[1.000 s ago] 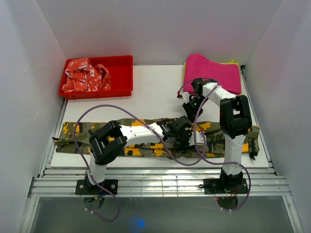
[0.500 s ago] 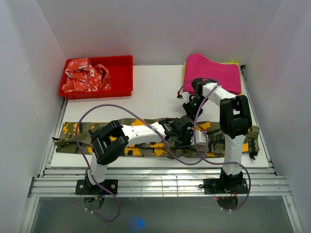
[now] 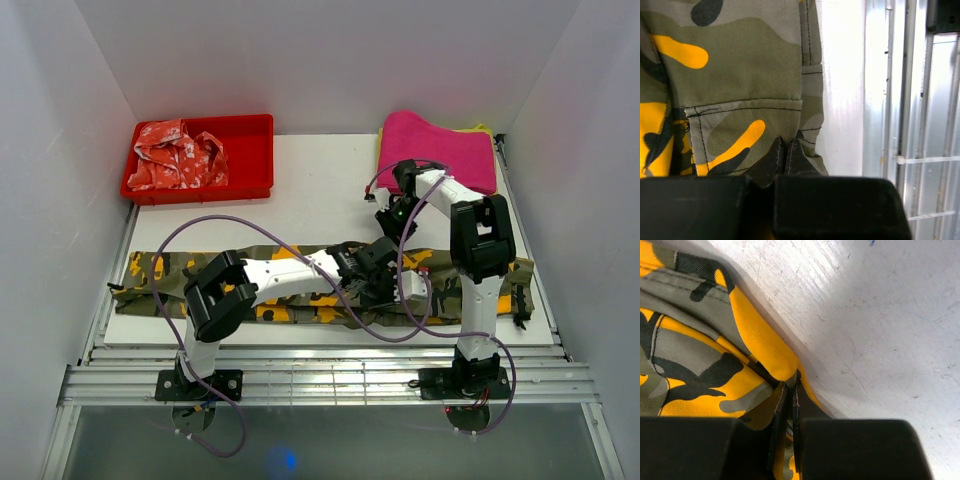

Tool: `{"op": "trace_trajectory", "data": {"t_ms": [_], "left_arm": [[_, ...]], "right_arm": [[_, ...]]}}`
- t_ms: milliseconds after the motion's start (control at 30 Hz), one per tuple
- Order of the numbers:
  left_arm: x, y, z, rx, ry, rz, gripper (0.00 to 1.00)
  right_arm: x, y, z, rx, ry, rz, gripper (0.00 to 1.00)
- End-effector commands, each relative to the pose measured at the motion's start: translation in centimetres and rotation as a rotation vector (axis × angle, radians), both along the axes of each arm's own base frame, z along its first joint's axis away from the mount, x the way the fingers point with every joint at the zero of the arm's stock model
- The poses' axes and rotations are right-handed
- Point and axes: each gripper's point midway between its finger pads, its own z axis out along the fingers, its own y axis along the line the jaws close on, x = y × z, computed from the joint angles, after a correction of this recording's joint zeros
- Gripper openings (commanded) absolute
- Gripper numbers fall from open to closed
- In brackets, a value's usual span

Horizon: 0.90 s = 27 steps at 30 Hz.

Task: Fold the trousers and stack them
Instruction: Fold the trousers

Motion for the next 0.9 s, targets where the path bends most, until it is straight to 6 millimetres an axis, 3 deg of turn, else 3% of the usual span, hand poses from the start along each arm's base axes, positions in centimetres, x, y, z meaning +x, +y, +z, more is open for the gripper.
{"op": "trace_trajectory", "data": {"t_ms": [0,167,267,433,667,767,800,867], "left_arm": [[-3.3,-0.8,4.6,-0.092,0.081,-0.061,0.0],[-4.5,-0.3,2.7,-0.048,0.133,-0.055,0.0],[-4.1,-0.2,1.0,-0.025,0.126,-0.031,0.0],[-4.9,-0.4,-0.1,-0.024,0.18,-0.017,0.0],[-2.7,1.0,-3.3,0.037,0.171,0.092,0.0],[-2.1,1.3,-4.5,0.059,0.215,0.141,0.02],[-2.0,1.2,-4.6,0.057,0.221,0.144,0.05],[-2.0,1.1,-4.6,0.045,0.223,0.144,0.17]], "right_arm": [[2.8,0.2,-0.2,0.0,-0.079,-0.021,0.08],[3.9,0.5,0.0,0.004,-0.093,-0.04,0.08],[4.2,0.7,0.0,0.005,-0.093,-0.045,0.08],[5.2,0.5,0.3,-0.011,-0.117,-0.061,0.08],[6.4,0.5,1.2,-0.022,-0.144,-0.084,0.08],[7.9,-0.2,3.4,-0.016,-0.185,-0.12,0.26],[8.3,-0.3,4.1,-0.006,-0.196,-0.131,0.43],[9.6,-1.6,7.2,0.006,-0.24,-0.164,0.58]]}}
